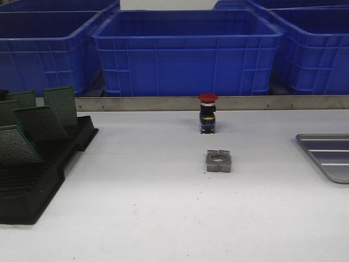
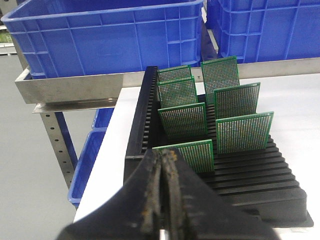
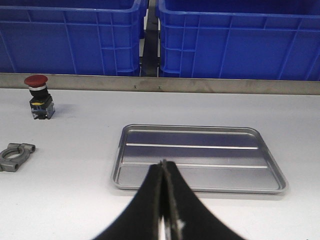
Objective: Place circuit board on tray
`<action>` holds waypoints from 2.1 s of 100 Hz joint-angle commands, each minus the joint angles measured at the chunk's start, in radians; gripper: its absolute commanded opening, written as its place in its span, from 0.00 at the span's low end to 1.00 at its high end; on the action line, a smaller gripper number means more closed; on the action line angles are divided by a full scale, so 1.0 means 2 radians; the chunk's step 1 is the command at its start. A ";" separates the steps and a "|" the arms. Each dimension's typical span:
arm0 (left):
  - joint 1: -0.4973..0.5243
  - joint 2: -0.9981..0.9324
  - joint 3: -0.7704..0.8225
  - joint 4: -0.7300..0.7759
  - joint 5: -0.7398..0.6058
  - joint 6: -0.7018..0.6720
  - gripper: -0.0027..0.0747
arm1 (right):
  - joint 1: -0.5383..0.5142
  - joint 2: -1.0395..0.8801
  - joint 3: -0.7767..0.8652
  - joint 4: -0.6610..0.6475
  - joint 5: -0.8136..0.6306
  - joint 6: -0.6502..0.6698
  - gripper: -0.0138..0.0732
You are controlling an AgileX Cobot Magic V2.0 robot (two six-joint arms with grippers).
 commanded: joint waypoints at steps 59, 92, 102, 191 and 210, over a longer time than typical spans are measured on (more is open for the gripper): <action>0.002 -0.016 0.013 -0.009 -0.166 0.001 0.01 | 0.001 -0.010 0.001 -0.003 -0.039 0.000 0.09; 0.040 0.010 -0.116 -0.009 -0.025 0.001 0.01 | 0.001 -0.010 0.001 -0.003 -0.039 0.000 0.09; 0.058 0.049 -0.169 -0.009 0.033 0.001 0.01 | 0.001 -0.010 0.001 -0.003 -0.039 0.000 0.09; 0.031 0.472 -0.382 -0.155 0.285 0.600 0.61 | 0.001 -0.010 0.001 -0.003 -0.039 0.000 0.09; 0.006 0.538 -0.382 -0.141 0.268 0.750 0.61 | 0.001 -0.010 0.001 -0.003 -0.039 0.000 0.09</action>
